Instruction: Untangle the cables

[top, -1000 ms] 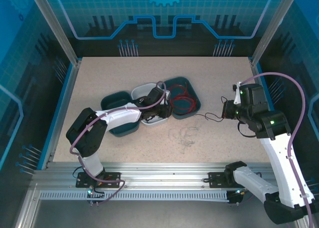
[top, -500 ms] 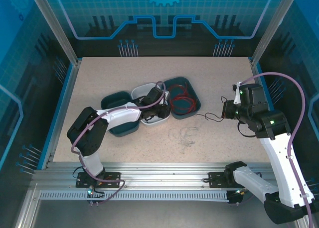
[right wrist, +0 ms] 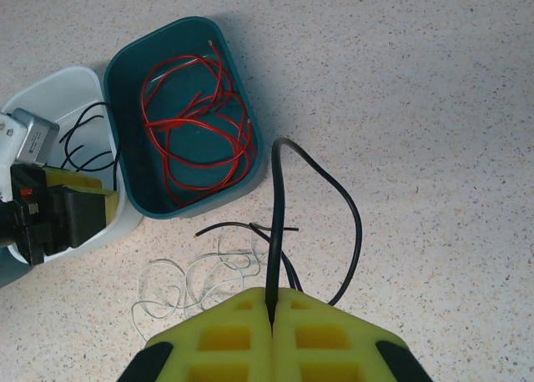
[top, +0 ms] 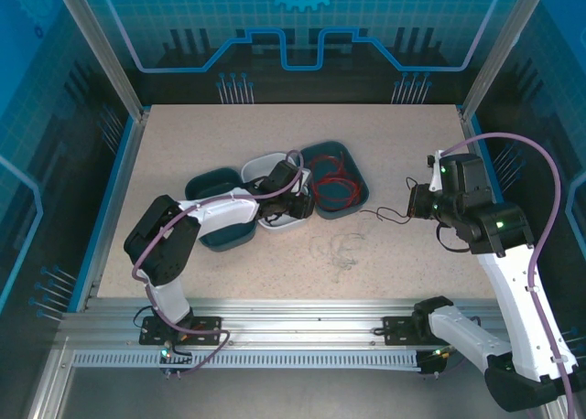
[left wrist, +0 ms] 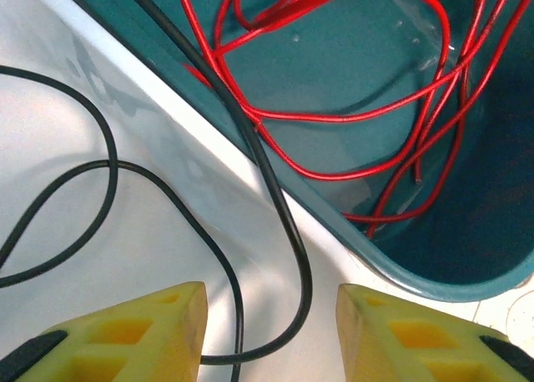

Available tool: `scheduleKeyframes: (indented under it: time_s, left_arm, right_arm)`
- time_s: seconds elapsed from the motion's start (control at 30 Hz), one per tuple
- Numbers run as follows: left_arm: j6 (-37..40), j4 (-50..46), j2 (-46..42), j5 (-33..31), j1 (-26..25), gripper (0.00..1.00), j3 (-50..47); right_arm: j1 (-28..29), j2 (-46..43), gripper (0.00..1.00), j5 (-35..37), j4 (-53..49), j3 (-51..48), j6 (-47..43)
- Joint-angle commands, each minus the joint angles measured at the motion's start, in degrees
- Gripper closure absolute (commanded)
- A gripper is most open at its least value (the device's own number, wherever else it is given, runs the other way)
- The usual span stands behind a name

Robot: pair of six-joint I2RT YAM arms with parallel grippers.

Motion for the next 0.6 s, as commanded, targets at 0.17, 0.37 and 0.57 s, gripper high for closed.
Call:
scheduleKeyframes:
  time_s: [0.17, 0.37, 0.57]
  left_arm:
    - [0.4, -1.23, 2.44, 2.76, 1.04, 0.58, 0.61]
    - [-0.15, -1.27, 3.65, 2.54, 1.31, 0.71, 1.39]
    - [-0.02, -1.87, 2.51, 0.36, 1.48, 0.86, 1.39]
  right_arm:
    - [0.77, 0.07, 1.0, -0.15, 0.97, -0.68, 1.02]
    - [0.75, 0.29, 1.0, -0.34, 1.24, -0.74, 0.99]
    - [0.74, 0.11, 1.0, -0.23, 1.5, -0.94, 0.92]
